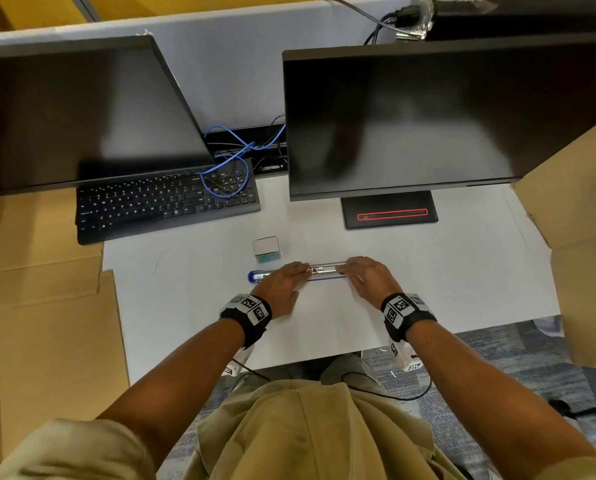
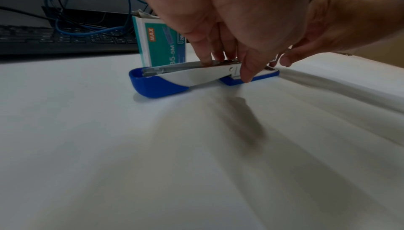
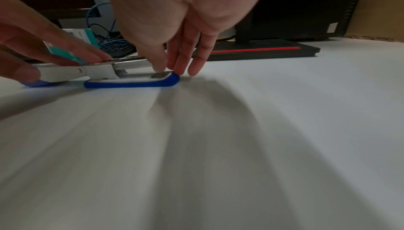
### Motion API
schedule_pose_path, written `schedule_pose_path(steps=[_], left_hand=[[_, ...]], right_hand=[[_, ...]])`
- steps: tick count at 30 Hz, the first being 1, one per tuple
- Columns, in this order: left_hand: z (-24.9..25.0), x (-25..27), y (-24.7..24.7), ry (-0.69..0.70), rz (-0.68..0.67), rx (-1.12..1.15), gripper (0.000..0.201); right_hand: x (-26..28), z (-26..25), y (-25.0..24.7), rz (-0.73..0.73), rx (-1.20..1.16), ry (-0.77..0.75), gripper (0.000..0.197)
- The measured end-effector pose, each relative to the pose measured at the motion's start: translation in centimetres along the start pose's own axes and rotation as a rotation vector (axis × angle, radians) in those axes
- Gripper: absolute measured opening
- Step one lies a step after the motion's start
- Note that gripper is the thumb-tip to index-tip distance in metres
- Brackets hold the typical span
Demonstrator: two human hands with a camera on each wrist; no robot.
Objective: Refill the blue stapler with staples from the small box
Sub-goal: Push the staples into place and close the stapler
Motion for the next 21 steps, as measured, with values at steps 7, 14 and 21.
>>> schedule_pose_path(steps=[7,14,21], left_hand=[[-1.6,2.2,-1.5,-0.107,0.054,-0.265,0.053],[-3.5,4.7,-1.6,-0.349,-0.028,-0.276,0.033],[-2.7,5.4,-2.2,-0.347,0.062,-0.046,0.032]], right_hand=[[-0.4,-0.1,-0.1,0.004,-0.038,0.036,0.020],[-1.1,-0.8,0.0,-0.053,-0.023,0.068,0.014],[-1.7,-0.6,0.0,-0.115,0.039,0.069,0.014]])
Point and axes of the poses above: each hand's wrist, its own x-axis away from the middle knuckle, its own y-axis out of the palm, z = x × y, the point moved 3 cm from there along -x, towards the middle knuckle, and after that the axes turned 9 degrees about y, right-handed, at the moved point
